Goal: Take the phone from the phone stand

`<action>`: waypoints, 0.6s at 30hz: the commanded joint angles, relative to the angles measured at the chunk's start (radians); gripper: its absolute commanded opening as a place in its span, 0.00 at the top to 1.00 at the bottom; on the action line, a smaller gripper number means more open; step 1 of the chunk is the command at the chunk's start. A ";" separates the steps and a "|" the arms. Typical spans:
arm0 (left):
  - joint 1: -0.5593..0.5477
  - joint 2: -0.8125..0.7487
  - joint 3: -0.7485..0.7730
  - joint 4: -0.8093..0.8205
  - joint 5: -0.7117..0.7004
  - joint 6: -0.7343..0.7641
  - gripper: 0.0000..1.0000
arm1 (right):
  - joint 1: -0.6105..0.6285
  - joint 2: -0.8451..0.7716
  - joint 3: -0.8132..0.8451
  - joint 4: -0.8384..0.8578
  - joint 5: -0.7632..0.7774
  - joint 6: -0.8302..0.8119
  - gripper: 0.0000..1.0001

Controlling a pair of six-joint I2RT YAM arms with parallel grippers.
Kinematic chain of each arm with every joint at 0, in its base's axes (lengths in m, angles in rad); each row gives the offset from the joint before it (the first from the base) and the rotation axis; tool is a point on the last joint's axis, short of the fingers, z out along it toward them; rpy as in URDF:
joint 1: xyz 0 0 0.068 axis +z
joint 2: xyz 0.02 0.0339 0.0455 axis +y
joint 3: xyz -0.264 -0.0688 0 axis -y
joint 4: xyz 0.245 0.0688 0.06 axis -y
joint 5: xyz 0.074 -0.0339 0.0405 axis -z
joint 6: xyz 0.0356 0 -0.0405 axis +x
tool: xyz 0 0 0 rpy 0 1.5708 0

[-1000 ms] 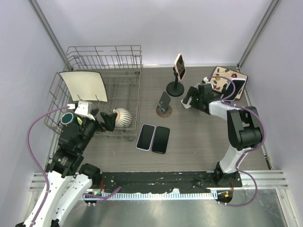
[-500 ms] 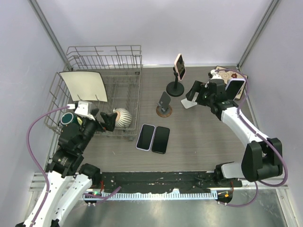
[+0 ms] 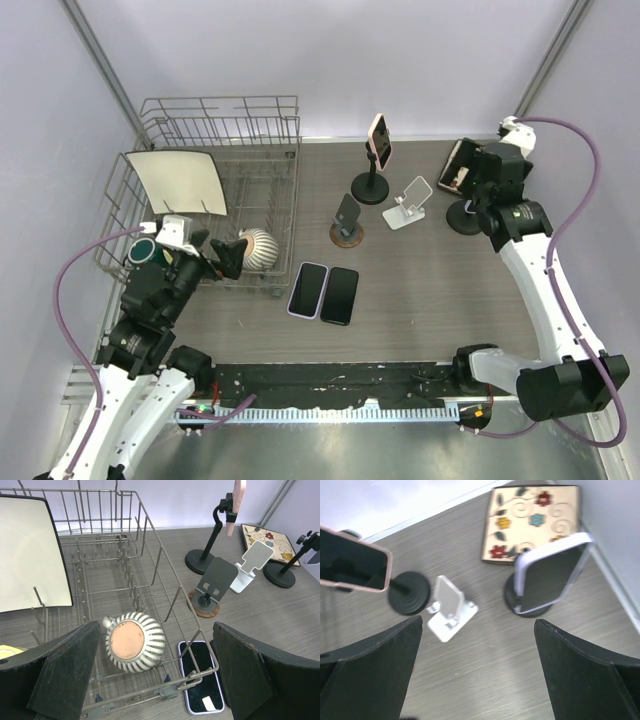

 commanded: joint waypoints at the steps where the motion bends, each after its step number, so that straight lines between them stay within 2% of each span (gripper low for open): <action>1: -0.018 -0.026 0.003 0.030 0.015 -0.010 0.00 | -0.073 -0.018 0.018 -0.065 0.166 -0.014 0.00; 5: -0.047 -0.043 0.001 0.031 0.010 -0.010 0.00 | -0.145 -0.028 -0.022 0.031 0.118 -0.023 0.01; 9: -0.070 -0.062 0.001 0.028 0.002 -0.007 0.00 | -0.229 0.005 -0.036 0.123 -0.018 -0.006 0.01; 13: -0.089 -0.085 0.000 0.028 -0.002 -0.005 0.00 | -0.303 0.033 -0.056 0.202 -0.090 -0.014 0.02; 18: -0.105 -0.112 -0.005 0.028 -0.007 -0.004 0.00 | -0.351 0.047 -0.099 0.326 -0.234 -0.037 0.02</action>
